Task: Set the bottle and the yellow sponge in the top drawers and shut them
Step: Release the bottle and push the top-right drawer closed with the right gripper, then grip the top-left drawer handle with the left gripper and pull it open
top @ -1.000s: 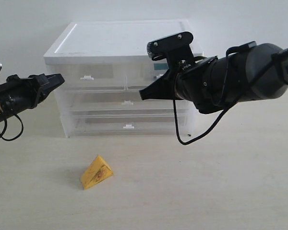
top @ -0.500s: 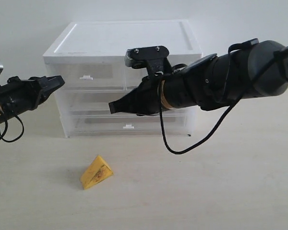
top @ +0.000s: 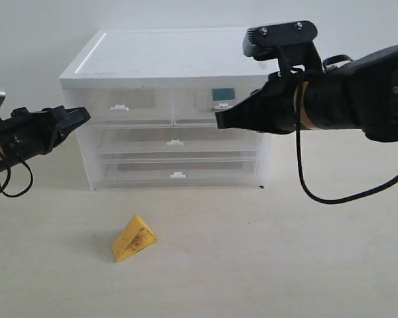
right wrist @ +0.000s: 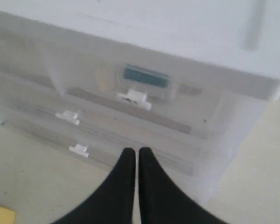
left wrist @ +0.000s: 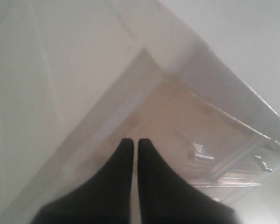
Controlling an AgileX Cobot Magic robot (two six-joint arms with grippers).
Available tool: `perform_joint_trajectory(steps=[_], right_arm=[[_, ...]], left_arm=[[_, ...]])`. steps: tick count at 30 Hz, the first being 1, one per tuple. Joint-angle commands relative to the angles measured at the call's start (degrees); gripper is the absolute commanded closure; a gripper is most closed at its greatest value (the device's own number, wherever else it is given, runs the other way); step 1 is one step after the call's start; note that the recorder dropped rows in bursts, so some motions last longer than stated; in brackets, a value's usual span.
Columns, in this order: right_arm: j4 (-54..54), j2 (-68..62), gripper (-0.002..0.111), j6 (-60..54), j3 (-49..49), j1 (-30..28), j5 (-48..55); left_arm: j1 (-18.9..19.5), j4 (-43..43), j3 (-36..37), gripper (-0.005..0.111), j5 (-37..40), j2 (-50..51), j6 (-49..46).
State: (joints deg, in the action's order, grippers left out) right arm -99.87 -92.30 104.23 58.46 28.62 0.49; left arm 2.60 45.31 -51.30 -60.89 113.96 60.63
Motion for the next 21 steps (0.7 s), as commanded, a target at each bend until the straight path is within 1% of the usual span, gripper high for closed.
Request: perform_joint_trajectory(steps=[1,2,4,5,6,7,8,10,14,17,21], right_arm=[[3.32,-3.40,0.108,0.82,-0.33,-8.48,-12.98],[7.27,-3.95,0.108,-2.15,-0.33,-10.54,-16.82],[18.82,-4.97,0.108,-11.22,-0.62,-14.46,-26.98],[24.15,-5.61,0.108,-14.70,-0.92,-16.28,-34.14],[28.35,-6.39,0.108,-16.93,-1.21,-17.83,-40.62],[30.50,-7.27,0.108,-17.42,-1.35,-19.11,-44.89],[31.68,-7.91,0.108,-17.42,-1.35,-19.96,-46.86],[32.74,-9.42,0.108,-17.85,-1.35,-21.14,-46.20],[32.62,-12.51,0.108,-18.30,-1.35,-21.59,-48.77],[36.26,-14.43,0.108,-21.11,-1.35,-21.59,-53.20],[43.03,-15.71,0.108,-24.86,-1.10,-21.59,-53.34]], left_arm=[[0.08,1.69,-0.33,0.103,0.99,0.42,1.25],[0.08,2.04,-0.33,0.103,0.99,0.42,1.59],[0.08,2.02,-0.33,0.103,0.99,0.42,1.69],[0.08,2.02,-0.33,0.103,1.23,0.42,1.68],[0.08,2.02,-0.33,0.103,1.40,0.42,1.68],[0.08,1.89,-0.33,0.103,1.40,0.42,1.68],[0.08,1.91,-0.33,0.103,1.70,0.42,1.68],[0.08,1.82,-0.33,0.103,2.40,0.42,1.68],[0.08,1.79,-0.33,0.103,2.52,0.42,1.68],[0.08,1.91,-0.33,0.103,2.50,0.42,1.57],[0.08,2.02,-0.33,0.103,2.01,0.42,1.57]])
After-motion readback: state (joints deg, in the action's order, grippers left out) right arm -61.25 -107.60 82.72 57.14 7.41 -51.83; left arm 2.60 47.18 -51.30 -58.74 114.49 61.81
